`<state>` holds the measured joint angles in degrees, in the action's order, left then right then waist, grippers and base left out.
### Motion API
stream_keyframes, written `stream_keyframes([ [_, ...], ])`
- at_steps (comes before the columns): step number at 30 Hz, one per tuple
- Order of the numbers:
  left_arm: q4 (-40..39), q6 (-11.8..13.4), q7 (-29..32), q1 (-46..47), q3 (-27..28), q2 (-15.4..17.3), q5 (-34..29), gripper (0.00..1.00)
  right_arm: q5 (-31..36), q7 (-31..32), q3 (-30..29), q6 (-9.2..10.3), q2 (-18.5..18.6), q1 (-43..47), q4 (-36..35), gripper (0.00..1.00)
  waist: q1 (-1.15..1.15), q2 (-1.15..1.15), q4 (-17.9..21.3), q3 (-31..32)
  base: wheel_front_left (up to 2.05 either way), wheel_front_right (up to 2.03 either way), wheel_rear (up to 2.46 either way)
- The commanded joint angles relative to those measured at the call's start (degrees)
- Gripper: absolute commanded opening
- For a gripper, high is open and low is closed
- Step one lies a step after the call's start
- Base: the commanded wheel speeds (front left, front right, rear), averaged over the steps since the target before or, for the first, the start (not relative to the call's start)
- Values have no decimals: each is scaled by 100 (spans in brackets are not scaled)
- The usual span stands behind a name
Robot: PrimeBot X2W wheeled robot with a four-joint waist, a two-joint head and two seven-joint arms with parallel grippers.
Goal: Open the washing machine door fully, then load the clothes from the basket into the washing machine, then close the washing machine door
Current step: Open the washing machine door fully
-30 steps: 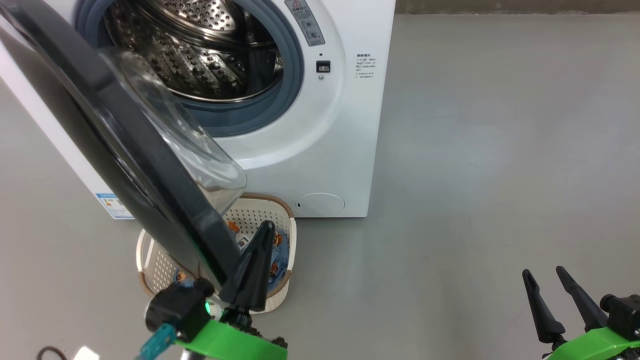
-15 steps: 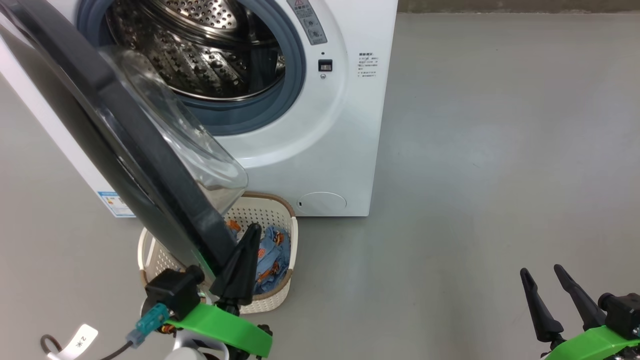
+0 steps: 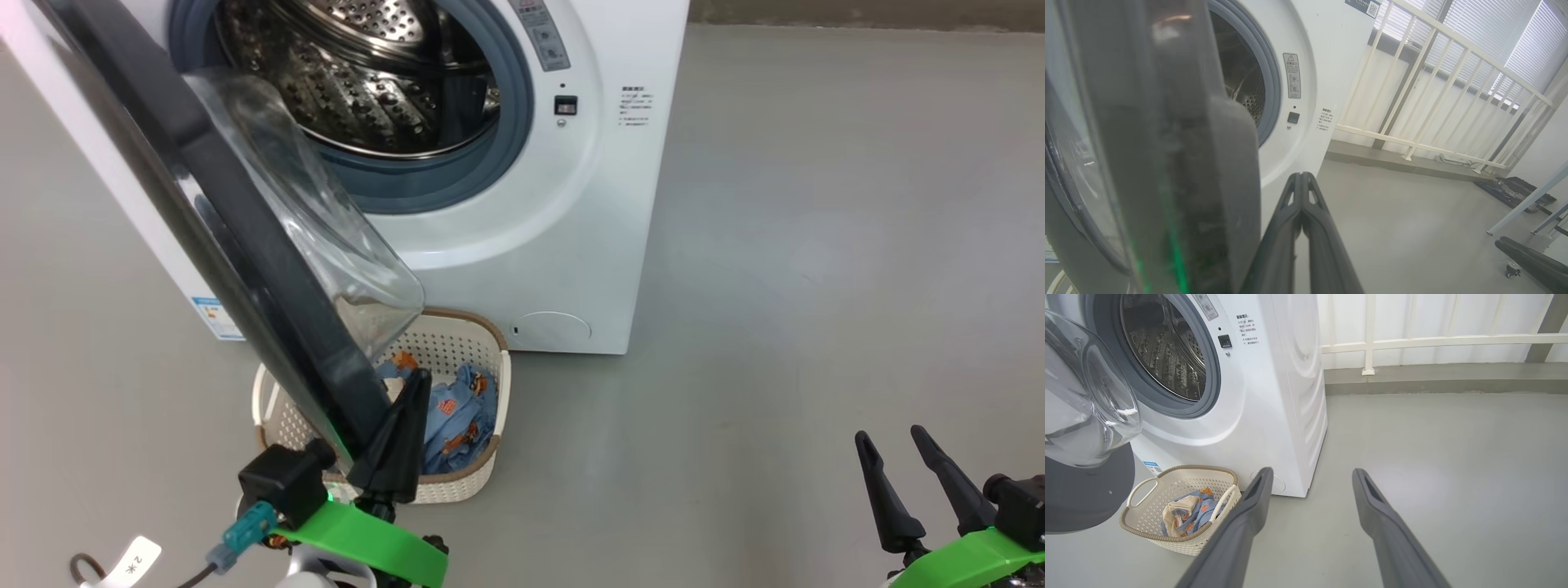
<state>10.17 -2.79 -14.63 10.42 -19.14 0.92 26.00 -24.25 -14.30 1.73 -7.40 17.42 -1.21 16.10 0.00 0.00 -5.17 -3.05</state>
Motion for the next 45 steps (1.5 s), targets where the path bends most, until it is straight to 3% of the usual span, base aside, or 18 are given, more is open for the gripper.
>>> stream_keyframes([
  [1,-66,89,-36,87,428,196,-13,0,54,-70,86,-9,117,-115,-150,100,0,0,-71,-14,0,0,0],
  [23,-444,454,-37,-486,693,196,-220,0,49,-70,51,-9,119,-110,-215,100,0,0,-1026,-116,0,0,0],
  [45,-621,906,-37,-677,1978,540,-469,0,52,-70,155,-9,172,-133,-232,100,0,0,-1437,-221,0,0,0],
])
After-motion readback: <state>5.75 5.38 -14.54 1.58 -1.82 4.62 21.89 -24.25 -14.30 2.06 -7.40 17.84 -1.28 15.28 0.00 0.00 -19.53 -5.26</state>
